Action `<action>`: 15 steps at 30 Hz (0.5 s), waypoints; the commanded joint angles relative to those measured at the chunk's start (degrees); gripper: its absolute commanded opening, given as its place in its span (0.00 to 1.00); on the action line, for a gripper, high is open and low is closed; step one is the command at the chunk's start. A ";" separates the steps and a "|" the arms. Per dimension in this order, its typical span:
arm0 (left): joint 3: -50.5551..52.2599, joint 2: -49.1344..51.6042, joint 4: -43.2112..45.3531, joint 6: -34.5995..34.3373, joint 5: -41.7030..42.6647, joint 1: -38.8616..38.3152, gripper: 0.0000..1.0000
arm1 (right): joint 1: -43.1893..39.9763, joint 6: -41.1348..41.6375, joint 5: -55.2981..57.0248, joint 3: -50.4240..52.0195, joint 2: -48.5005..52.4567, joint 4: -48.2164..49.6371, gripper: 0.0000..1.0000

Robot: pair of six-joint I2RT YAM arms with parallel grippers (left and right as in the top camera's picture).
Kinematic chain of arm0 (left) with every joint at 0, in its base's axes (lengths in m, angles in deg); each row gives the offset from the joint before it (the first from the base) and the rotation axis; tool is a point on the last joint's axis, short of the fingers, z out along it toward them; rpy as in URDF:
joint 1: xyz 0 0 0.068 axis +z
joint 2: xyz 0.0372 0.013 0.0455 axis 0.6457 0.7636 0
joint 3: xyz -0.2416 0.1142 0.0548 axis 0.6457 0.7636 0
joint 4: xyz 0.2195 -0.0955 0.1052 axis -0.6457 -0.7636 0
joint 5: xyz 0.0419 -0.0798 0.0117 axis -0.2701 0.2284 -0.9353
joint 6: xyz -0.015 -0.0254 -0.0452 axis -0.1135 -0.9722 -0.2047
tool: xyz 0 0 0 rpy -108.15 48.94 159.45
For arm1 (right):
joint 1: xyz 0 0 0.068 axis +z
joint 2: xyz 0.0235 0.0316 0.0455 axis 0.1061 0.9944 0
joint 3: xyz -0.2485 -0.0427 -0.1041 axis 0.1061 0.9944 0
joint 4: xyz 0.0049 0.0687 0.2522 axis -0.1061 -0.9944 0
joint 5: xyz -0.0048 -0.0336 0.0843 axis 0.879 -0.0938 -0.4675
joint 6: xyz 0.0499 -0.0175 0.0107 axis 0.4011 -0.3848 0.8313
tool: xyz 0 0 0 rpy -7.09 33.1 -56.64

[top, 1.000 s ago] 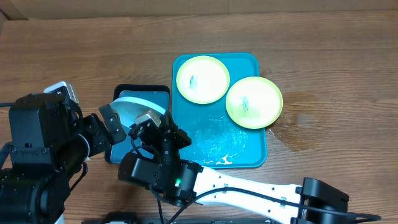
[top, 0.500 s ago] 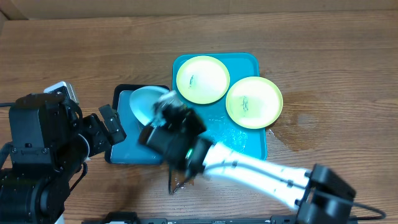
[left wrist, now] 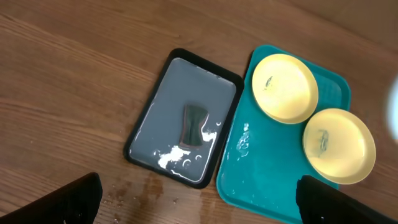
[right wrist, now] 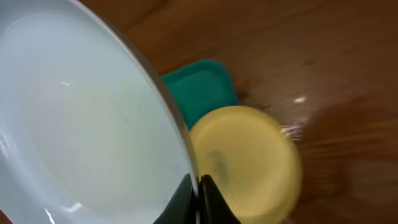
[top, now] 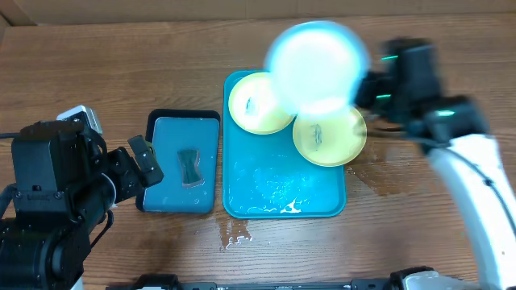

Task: Clean dirty plates on tray and stack at the side
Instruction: 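Carry the white plate right and set it on the table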

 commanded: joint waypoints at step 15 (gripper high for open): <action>-0.79 0.09 0.11 1.31 -0.72 0.74 1.00 | -33.11 0.79 1.55 21.46 12.41 0.22 0.04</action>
